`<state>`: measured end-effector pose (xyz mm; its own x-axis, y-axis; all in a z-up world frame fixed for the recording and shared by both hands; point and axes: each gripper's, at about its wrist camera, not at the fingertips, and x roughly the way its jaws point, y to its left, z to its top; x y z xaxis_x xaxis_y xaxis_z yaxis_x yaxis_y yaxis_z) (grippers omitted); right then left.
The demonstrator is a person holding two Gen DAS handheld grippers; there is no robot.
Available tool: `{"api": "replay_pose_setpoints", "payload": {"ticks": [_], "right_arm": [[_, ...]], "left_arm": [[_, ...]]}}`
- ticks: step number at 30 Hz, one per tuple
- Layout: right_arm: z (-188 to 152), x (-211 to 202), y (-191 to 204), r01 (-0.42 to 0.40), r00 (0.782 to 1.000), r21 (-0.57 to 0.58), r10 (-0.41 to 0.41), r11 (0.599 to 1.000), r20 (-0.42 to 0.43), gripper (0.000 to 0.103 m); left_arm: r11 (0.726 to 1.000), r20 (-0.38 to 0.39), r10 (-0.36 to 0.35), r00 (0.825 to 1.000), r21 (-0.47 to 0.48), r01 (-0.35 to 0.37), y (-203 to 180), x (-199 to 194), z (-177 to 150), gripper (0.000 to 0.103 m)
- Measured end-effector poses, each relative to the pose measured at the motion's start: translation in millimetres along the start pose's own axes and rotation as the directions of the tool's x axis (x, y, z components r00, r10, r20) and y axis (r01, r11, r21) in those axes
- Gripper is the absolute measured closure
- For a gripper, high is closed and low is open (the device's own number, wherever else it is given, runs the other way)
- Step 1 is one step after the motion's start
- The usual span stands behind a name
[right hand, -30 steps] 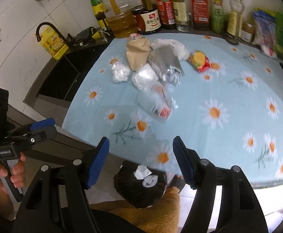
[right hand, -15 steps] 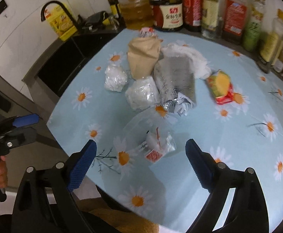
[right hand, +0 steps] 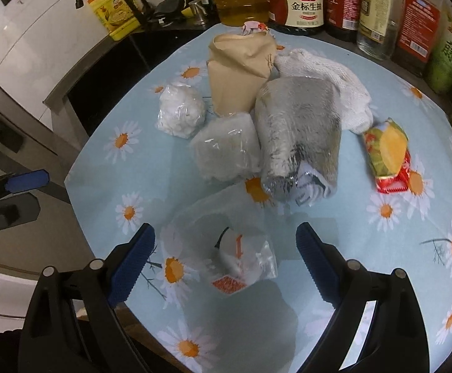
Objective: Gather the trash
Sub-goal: 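Grasp the clear plastic bag with the right gripper while the left gripper approaches a cling-wrapped bundle, then grasp the cling-wrapped white bundle with the left gripper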
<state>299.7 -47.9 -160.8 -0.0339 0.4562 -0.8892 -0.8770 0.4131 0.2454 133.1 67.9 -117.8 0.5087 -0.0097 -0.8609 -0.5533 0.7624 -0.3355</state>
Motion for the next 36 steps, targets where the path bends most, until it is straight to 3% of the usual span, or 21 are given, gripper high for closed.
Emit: {"api": "replay_pose_setpoints", "payload": {"ticks": [2,4,21,36], "right_arm": [[-0.1,1.6,-0.2,-0.011,1.0,-0.007,0.011,1.0,0.0,0.023],[-0.4,3.9,-0.8,-0.007,1.0,-0.015,0.007,1.0,-0.003,0.036],[-22.0,-38.0,-13.4,-0.083,0.995,0.073,0.079,0.994,0.059,0.036],[-52.7,-57.8,-46.7,-0.094,0.993,0.171,0.08,0.981,0.088,0.036]], "left_arm": [[1.0,-0.001,0.007,1.0,-0.003,-0.007,-2.0,2.2,1.7,0.019],[1.0,-0.002,0.013,1.0,-0.006,-0.013,-3.2,4.1,3.0,0.019],[0.997,-0.01,0.027,1.0,0.067,-0.026,-27.3,25.5,44.0,0.019],[0.977,-0.048,0.133,0.99,0.176,-0.123,-36.4,84.5,89.2,0.02]]}}
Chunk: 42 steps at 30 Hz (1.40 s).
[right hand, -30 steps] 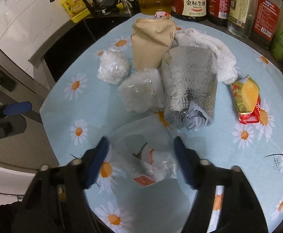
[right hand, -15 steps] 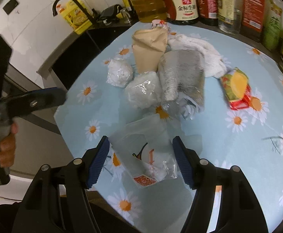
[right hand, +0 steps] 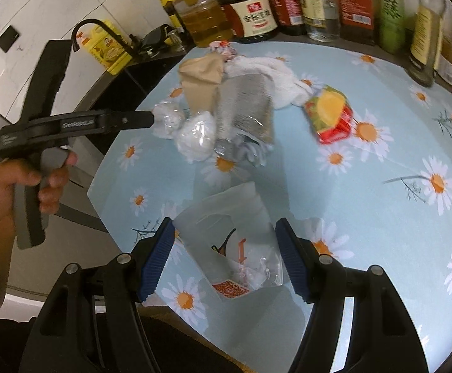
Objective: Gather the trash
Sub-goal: 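Grasp the cling-wrapped white bundle with the left gripper, then lift both held items and carry them down toward the black bin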
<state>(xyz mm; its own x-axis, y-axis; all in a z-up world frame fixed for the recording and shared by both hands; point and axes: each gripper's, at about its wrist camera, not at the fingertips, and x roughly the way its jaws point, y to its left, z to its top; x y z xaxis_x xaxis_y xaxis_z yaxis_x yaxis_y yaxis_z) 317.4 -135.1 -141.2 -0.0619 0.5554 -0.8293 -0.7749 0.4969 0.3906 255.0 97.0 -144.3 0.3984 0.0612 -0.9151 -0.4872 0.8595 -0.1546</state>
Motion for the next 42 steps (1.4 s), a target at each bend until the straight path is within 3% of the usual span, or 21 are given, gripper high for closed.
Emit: {"api": "replay_pose_setpoints", "payload": {"ticks": [7,12,17,29,42], "right_arm": [[-0.4,-1.5,-6.7,0.001,1.0,0.01,-0.001,1.0,-0.009,0.036],[-0.5,-1.1,-9.8,-0.002,1.0,0.013,0.002,1.0,-0.016,0.036],[-0.5,-4.2,-14.0,0.011,1.0,0.018,-0.011,1.0,-0.016,0.036],[-10.6,-6.3,-9.1,0.043,0.999,0.046,-0.043,0.998,-0.004,0.036],[-32.5,-6.3,51.3,0.093,0.995,0.046,-0.095,0.995,0.027,0.036]], "left_arm": [[0.998,-0.01,0.038,0.999,0.041,-0.038,-8.4,16.8,14.2,0.021],[0.996,-0.047,0.08,0.996,0.051,-0.078,-4.2,35.2,19.5,0.035],[0.998,-0.068,0.054,0.996,0.024,-0.053,4.3,46.8,23.0,0.054],[0.999,-0.022,0.017,1.0,0.044,-0.016,-1.9,28.0,13.5,0.054],[0.993,0.02,-0.068,0.997,0.095,0.066,15.6,-20.4,-36.0,0.054]]}}
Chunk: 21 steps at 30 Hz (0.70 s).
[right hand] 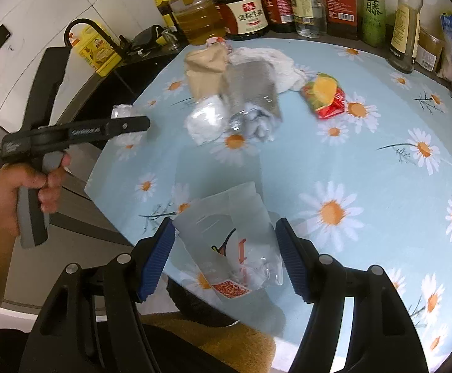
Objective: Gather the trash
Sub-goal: 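Lift both held items and carry them down toward the black bin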
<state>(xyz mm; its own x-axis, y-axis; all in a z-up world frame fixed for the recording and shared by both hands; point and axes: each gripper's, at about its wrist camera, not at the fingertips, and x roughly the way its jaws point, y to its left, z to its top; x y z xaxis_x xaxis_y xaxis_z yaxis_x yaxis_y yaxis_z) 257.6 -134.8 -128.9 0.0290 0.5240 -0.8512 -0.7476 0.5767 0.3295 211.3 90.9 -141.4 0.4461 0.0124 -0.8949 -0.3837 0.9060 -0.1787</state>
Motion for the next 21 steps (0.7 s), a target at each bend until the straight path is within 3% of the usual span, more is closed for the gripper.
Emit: {"api": "replay_pose_setpoints", "payload": {"ticks": [12,21], "right_arm": [[-37.9,-2.9,62.4,0.03,1.0,0.0,-0.03,1.0,-0.007,0.036],[-70.5,7.0,83.1,0.032,0.999,0.044,-0.031,0.999,-0.023,0.036]], "left_arm": [[0.993,0.016,-0.105,0.994,0.052,0.104,3.9,-43.3,-64.7,0.054],[0.985,-0.033,-0.164,0.986,0.054,0.166,8.8,-49.2,-115.7,0.054]]}}
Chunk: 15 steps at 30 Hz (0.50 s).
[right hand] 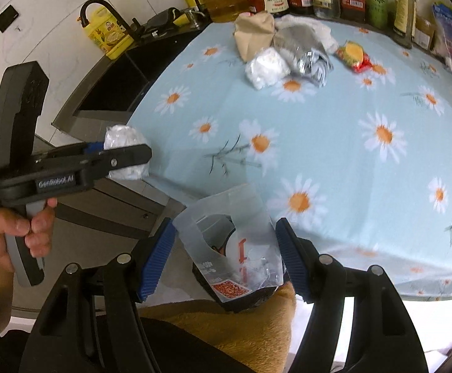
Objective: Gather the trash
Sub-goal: 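Lift both held items and carry them down toward the black bin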
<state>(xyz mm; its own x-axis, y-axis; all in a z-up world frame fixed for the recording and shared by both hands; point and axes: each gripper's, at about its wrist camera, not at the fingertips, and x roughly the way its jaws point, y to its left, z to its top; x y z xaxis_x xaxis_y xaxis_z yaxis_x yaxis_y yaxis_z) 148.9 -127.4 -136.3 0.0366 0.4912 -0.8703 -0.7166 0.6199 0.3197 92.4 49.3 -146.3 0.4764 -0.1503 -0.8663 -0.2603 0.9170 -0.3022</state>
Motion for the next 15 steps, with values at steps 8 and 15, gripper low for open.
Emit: {"api": "replay_pose_setpoints", "payload": {"ticks": [8,15], "right_arm": [[-26.8,15.2,9.3,-0.006,0.999,0.038,0.007,0.999,-0.042,0.036],[-46.0,39.0,10.8,-0.025,0.995,0.08,0.033,0.996,-0.095,0.036]], "left_arm": [[0.999,-0.063,-0.036,0.997,-0.028,0.034,6.5,13.6,-46.3,0.054],[0.997,-0.136,-0.041,0.99,-0.072,0.032,17.8,32.8,-79.5,0.054]]}}
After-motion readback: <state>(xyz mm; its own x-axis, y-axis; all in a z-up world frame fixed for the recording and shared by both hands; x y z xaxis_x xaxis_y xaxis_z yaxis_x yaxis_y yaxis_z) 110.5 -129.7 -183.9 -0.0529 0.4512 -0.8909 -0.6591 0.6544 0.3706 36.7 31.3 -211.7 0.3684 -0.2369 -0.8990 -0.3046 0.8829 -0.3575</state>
